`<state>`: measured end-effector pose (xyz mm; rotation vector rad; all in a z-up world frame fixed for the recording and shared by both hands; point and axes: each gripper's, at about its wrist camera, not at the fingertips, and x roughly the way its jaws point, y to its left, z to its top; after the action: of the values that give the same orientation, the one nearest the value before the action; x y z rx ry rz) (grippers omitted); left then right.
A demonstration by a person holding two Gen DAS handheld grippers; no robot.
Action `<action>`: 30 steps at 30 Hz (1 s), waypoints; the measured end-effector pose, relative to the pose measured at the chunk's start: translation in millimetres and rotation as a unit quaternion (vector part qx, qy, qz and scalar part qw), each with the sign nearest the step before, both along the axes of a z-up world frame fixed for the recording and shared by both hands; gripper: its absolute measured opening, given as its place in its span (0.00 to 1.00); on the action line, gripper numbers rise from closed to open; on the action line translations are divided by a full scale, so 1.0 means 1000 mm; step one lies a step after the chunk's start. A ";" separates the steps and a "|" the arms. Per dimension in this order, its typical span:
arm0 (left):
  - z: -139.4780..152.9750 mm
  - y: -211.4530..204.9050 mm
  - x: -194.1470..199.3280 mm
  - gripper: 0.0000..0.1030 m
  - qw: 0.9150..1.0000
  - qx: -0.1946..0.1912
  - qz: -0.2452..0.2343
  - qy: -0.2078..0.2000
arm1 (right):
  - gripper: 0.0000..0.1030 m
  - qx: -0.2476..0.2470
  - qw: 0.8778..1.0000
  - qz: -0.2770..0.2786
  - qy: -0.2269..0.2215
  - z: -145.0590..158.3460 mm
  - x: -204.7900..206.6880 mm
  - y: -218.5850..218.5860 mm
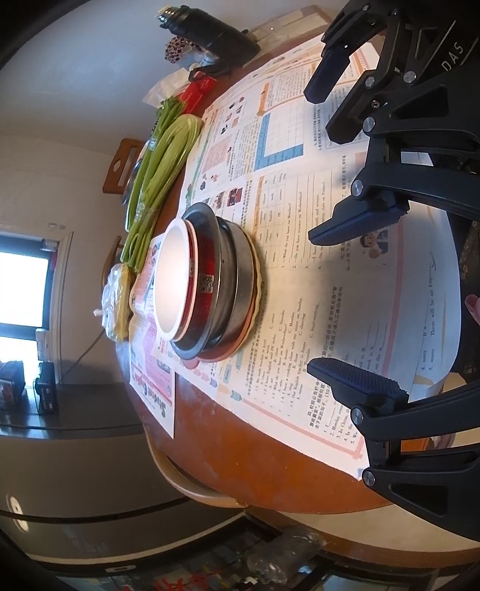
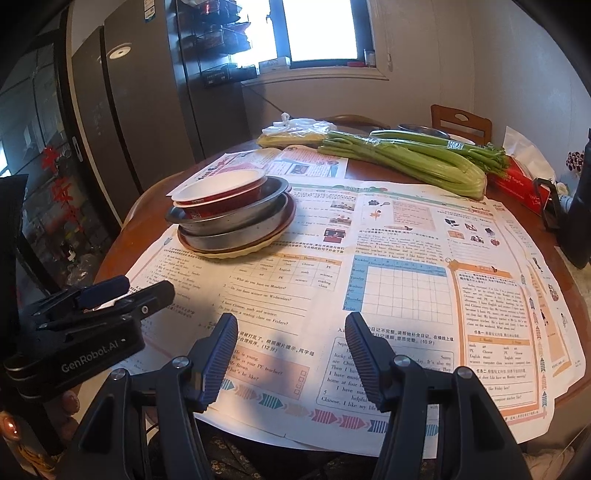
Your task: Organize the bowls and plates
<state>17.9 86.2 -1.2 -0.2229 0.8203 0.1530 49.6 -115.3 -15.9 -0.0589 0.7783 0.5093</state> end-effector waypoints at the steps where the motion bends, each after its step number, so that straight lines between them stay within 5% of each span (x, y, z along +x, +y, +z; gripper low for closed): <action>1: 0.000 -0.001 0.000 0.63 1.000 0.000 0.000 -0.001 | 0.58 -0.001 1.000 -0.001 0.000 0.000 0.000 0.000; 30: 0.004 0.000 -0.003 0.63 1.000 0.007 0.002 -0.001 | 0.58 -0.001 1.000 -0.004 0.007 -0.001 -0.002 -0.005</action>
<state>15.0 86.2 2.7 -0.2111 0.8172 0.1632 48.0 -120.3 -16.5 -0.0536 0.7929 0.5011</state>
